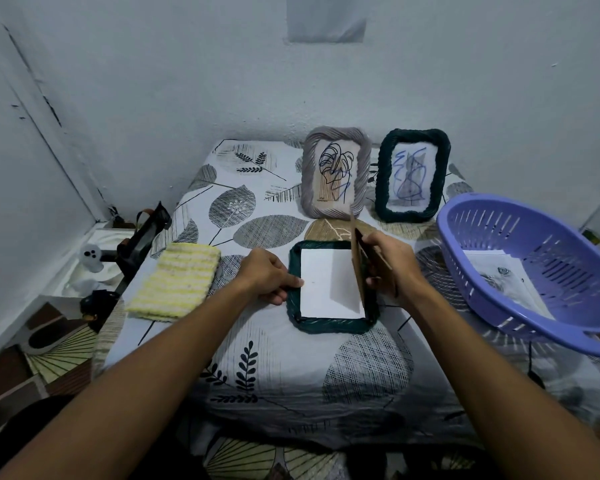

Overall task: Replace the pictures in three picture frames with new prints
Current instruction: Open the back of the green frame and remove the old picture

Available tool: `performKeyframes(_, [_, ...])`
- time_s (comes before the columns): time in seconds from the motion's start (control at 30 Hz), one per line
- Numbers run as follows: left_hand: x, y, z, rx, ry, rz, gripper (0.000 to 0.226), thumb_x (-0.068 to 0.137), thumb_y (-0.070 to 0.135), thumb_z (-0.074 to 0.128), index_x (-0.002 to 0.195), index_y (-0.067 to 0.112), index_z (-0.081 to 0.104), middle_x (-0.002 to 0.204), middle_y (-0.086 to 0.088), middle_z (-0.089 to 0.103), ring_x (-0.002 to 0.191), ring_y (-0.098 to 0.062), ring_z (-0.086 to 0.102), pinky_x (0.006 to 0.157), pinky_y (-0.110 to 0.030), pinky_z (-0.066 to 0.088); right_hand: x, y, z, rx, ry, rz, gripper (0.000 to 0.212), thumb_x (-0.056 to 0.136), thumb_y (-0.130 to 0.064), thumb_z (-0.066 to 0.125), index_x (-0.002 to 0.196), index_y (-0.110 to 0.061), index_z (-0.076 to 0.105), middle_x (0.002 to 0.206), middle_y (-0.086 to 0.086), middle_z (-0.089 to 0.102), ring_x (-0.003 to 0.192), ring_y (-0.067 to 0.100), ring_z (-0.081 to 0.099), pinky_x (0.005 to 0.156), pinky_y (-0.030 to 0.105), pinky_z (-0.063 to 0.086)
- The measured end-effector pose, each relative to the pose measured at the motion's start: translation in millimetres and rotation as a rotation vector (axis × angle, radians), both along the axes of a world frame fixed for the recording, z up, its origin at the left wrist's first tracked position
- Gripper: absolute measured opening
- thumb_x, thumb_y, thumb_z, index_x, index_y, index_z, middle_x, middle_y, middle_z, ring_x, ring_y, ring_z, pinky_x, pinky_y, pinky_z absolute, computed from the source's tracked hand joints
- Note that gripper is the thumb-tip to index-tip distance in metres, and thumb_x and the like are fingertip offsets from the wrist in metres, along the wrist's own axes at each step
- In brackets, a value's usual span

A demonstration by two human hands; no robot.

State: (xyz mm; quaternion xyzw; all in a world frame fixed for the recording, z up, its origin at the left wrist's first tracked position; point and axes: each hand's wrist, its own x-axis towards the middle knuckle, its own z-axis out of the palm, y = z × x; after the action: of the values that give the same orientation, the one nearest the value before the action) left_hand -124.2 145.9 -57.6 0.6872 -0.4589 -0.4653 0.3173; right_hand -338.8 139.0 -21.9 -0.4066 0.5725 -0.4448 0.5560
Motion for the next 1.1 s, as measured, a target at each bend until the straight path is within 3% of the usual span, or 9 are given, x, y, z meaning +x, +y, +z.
performKeyframes(0.13, [0, 2, 2, 0.003, 0.013, 0.003, 0.026, 0.067, 0.006, 0.085, 0.075, -0.002, 0.061, 0.055, -0.018, 0.062, 0.041, -0.022, 0.056, 0.041, -0.027, 0.050, 1, 1, 3, 0.043, -0.107, 0.007, 0.013, 0.084, -0.024, 0.059, 0.083, -0.011, 0.062, 0.063, 0.005, 0.052, 0.051, 0.015, 0.047, 0.043, 0.022, 0.036])
performKeyframes(0.27, [-1, 2, 3, 0.009, 0.043, 0.000, 0.016, 0.076, -0.003, 0.075, 0.075, -0.002, 0.059, 0.053, -0.017, 0.060, 0.039, -0.020, 0.056, 0.040, -0.027, 0.049, 2, 2, 7, 0.046, -0.175, 0.015, 0.016, 0.087, -0.023, 0.057, 0.080, -0.010, 0.061, 0.063, 0.005, 0.048, 0.053, 0.016, 0.042, 0.040, 0.021, 0.034])
performKeyframes(0.67, [-1, -1, 5, 0.006, 0.003, -0.027, 0.013, 0.077, -0.004, 0.074, 0.080, -0.004, 0.061, 0.059, -0.020, 0.061, 0.041, -0.021, 0.057, 0.044, -0.031, 0.055, -21, -2, 13, 0.018, -0.068, -0.014, 0.017, 0.089, -0.026, 0.056, 0.089, -0.009, 0.060, 0.066, 0.006, 0.049, 0.054, 0.015, 0.046, 0.044, 0.023, 0.035])
performKeyframes(0.87, [17, -1, 5, 0.009, -0.032, -0.006, 0.013, 0.077, -0.004, 0.074, 0.078, -0.003, 0.061, 0.054, -0.018, 0.061, 0.038, -0.020, 0.056, 0.040, -0.030, 0.053, -32, 0, 17, -0.284, 0.507, 0.050, 0.013, 0.085, -0.025, 0.064, 0.086, -0.013, 0.068, 0.082, -0.001, 0.063, 0.074, 0.012, 0.055, 0.058, 0.026, 0.041])
performKeyframes(0.97, [26, 1, 4, 0.007, -0.042, 0.012, 0.014, 0.076, -0.006, 0.074, 0.075, -0.003, 0.060, 0.050, -0.016, 0.059, 0.037, -0.021, 0.056, 0.039, -0.029, 0.052, -35, -3, 11, -0.325, 0.784, 0.106, 0.018, 0.084, -0.027, 0.066, 0.094, -0.013, 0.063, 0.087, 0.000, 0.061, 0.075, 0.009, 0.053, 0.058, 0.023, 0.040])
performKeyframes(1.1, [33, 4, 6, 0.013, -0.046, 0.029, 0.015, 0.077, -0.008, 0.072, 0.074, -0.002, 0.058, 0.044, -0.013, 0.057, 0.033, -0.019, 0.053, 0.036, -0.028, 0.050, -36, -6, -4, -0.320, 0.971, 0.149, 0.025, 0.082, -0.032, 0.067, 0.092, -0.010, 0.065, 0.089, 0.007, 0.066, 0.077, 0.018, 0.058, 0.060, 0.025, 0.042])
